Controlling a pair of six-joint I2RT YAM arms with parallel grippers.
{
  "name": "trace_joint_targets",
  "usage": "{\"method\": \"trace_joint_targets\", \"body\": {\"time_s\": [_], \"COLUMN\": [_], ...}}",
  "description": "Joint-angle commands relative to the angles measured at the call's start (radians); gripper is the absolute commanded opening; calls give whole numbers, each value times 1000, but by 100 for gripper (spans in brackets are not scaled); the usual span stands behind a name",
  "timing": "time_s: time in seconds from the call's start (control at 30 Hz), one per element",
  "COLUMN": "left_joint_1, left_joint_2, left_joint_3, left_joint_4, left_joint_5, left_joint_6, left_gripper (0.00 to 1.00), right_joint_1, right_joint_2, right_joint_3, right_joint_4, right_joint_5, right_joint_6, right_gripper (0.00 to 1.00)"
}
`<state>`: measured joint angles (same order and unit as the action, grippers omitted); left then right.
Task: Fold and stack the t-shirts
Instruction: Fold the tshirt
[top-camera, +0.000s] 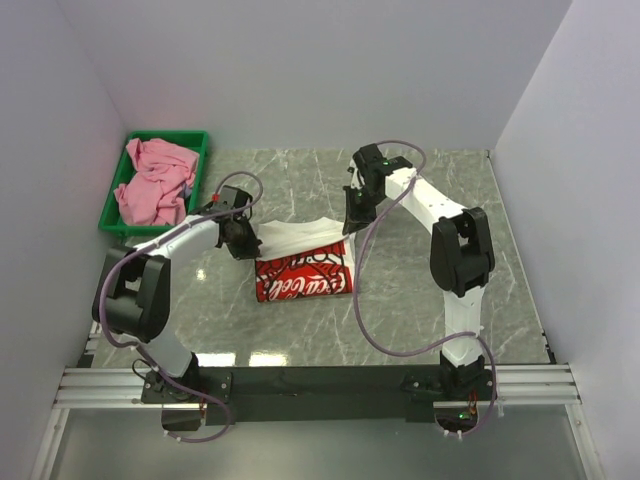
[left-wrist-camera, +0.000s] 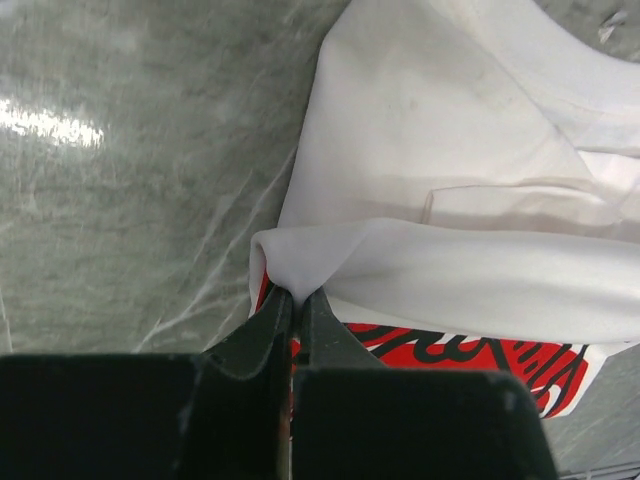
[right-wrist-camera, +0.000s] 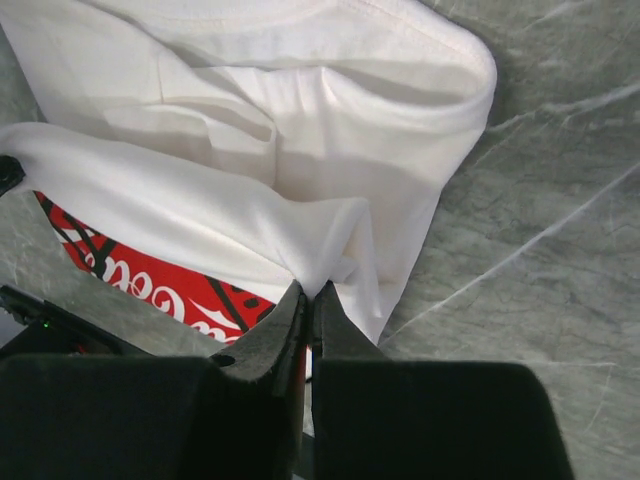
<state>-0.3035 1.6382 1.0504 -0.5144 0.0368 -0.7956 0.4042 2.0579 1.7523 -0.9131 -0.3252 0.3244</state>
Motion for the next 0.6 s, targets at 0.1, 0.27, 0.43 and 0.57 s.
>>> {"method": "trace_joint_targets", "body": {"time_s": [0.1,0.27,0.43,0.57], "left_joint_1": [17,12,1,-6], "left_joint_2": [-32,-115,-138,-106], "left_joint_3": [43,59,59,57], "left_joint_4": [65,82,123,155], "left_joint_5": [-67,-44,0,17], "left_joint_6": [47,68,107,127], "left_gripper": [1,1,1,1], "right_joint_1": [-38,-48,-64,-74], "right_joint_2": [-74,-171,-271,-303], "right_joint_3": [-97,-238,-364,-413], "right_joint_4": [114,206,281,330], "right_joint_5": [25,34,46,66], "right_joint_6": [15,44,82,108], "right_gripper": [0,0,0,0]}}
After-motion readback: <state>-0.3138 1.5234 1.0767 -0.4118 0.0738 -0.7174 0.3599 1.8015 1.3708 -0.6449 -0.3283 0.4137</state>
